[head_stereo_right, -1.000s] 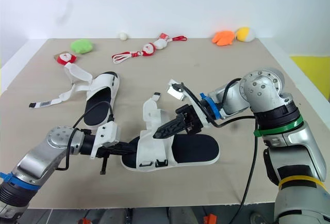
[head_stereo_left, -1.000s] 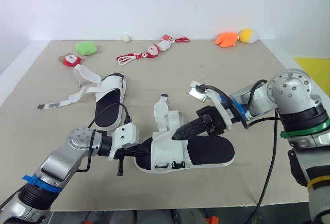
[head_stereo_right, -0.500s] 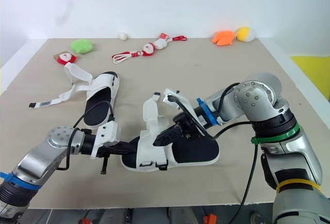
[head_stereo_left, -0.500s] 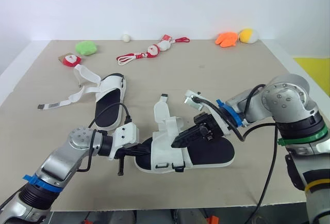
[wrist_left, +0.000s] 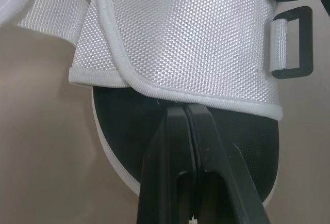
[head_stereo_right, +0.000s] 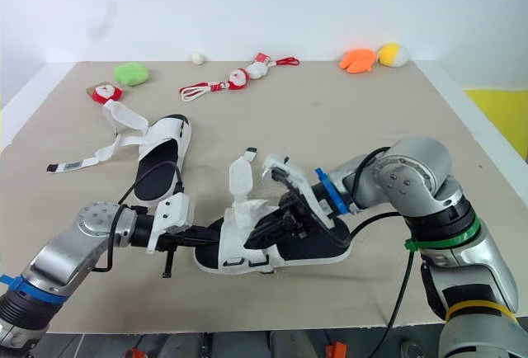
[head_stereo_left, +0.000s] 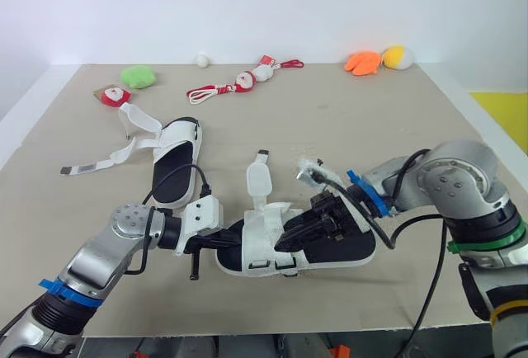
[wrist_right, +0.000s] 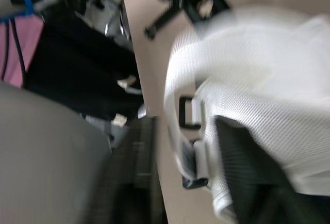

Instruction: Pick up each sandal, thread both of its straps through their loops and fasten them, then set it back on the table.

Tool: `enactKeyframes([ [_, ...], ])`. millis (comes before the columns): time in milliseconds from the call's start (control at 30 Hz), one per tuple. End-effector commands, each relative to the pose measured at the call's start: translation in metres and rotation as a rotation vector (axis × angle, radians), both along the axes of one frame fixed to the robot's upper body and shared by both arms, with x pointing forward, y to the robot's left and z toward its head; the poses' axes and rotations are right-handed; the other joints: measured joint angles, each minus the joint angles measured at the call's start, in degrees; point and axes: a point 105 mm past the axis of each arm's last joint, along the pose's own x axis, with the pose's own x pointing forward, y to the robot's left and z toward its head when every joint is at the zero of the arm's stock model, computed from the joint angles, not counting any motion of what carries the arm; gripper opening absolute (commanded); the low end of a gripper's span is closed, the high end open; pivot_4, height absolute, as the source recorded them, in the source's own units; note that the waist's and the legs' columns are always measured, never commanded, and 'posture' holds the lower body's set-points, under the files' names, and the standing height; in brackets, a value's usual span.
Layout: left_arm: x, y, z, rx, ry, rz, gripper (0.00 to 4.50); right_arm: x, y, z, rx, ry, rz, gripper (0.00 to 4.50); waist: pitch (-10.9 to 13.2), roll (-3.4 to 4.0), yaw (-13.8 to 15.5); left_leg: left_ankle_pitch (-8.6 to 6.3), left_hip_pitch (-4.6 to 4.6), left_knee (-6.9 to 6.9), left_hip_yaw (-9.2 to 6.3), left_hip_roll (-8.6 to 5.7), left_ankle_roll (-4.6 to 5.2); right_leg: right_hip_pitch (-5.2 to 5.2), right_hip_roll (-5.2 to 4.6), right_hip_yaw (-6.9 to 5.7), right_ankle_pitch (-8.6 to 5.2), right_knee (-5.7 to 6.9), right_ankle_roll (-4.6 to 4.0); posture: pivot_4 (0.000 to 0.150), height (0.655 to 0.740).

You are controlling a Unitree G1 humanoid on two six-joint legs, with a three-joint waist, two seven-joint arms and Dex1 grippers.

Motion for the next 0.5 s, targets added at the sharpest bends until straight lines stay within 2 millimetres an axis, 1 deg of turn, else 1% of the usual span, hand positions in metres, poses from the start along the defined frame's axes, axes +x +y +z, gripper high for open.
enactKeyframes([
  [33, 0.003, 0.006, -0.02, 0.066, 0.043, 0.045, 0.0, 0.008, 0.0, 0.015, 0.043, -0.025, -0.035, 3.91, 0.0, 0.0, 0.0, 0.0, 0.0, 0.0, 0.0, -0.01, 0.0, 0.0, 0.0, 0.0, 0.0, 0.0, 0.0, 0.15, 0.74],
  [67, 0.003, 0.005, -0.02, 0.066, 0.042, 0.045, 0.0, 0.01, 0.0, 0.015, 0.042, -0.021, -0.049, 4.4, 0.0, 0.0, 0.02, 0.0, 0.0, 0.0, -0.01, -0.01, 0.0, 0.01, 0.0, 0.0, 0.0, 0.0, 0.0, 0.15, 0.74],
  [167, 0.004, 0.004, -0.02, 0.063, 0.04, 0.043, 0.0, 0.012, 0.0, 0.015, 0.041, -0.007, -0.062, 4.46, 0.0, 0.0, 0.03, 0.0, -0.01, 0.0, -0.01, -0.01, 0.0, 0.01, -0.01, 0.0, 0.0, 0.0, 0.01, 0.15, 0.74],
  [200, 0.004, 0.003, -0.02, 0.062, 0.04, 0.042, 0.0, 0.012, 0.0, 0.013, 0.032, -0.009, -0.065, 3.91, 0.0, 0.0, 0.03, 0.0, -0.01, 0.0, 0.0, -0.02, 0.0, 0.0, -0.01, 0.0, 0.0, 0.0, 0.01, 0.15, 0.74],
  [300, 0.005, 0.003, -0.02, 0.06, 0.04, 0.04, 0.0, 0.012, 0.0, 0.006, -0.003, -0.02, -0.076, 3.16, 0.0, 0.0, 0.03, 0.0, -0.01, 0.0, -0.01, -0.02, 0.0, 0.0, -0.01, 0.0, 0.0, 0.0, 0.01, 0.15, 0.74],
  [333, 0.004, 0.002, -0.02, 0.059, 0.04, 0.04, 0.0, 0.012, -0.001, 0.002, -0.021, -0.026, -0.078, 2.72, 0.0, 0.0, 0.03, 0.0, -0.01, 0.0, -0.01, -0.02, 0.0, 0.0, -0.01, 0.0, 0.0, 0.0, 0.01, 0.15, 0.74],
  [367, 0.004, 0.002, -0.02, 0.059, 0.04, 0.04, 0.0, 0.011, -0.001, 0.0, -0.034, -0.03, -0.08, 2.4, 0.0, 0.0, 0.03, 0.0, -0.01, 0.0, -0.01, -0.02, 0.0, 0.0, -0.01, 0.0, 0.0, 0.0, 0.01, 0.15, 0.74],
  [400, 0.004, 0.002, -0.02, 0.058, 0.041, 0.04, 0.0, 0.009, -0.002, -0.003, -0.047, -0.035, -0.074, 2.0, 0.0, 0.0, 0.04, 0.0, -0.01, 0.0, -0.01, -0.02, 0.0, 0.0, -0.01, 0.0, 0.0, 0.0, 0.01, 0.15, 0.74],
  [433, 0.004, 0.002, -0.021, 0.058, 0.041, 0.04, 0.0, 0.007, -0.002, -0.005, -0.056, -0.038, -0.067, 1.81, 0.0, 0.0, 0.04, 0.0, -0.01, 0.0, -0.01, -0.02, 0.0, 0.0, -0.01, 0.0, 0.0, 0.0, 0.01, 0.15, 0.74],
  [500, 0.004, 0.002, -0.021, 0.058, 0.042, 0.041, 0.0, 0.003, -0.002, -0.008, -0.068, -0.044, -0.055, 0.83, 0.0, 0.0, 0.04, 0.0, -0.01, 0.0, -0.01, -0.02, 0.0, 0.0, -0.01, 0.0, 0.0, 0.0, 0.01, 0.15, 0.74],
])
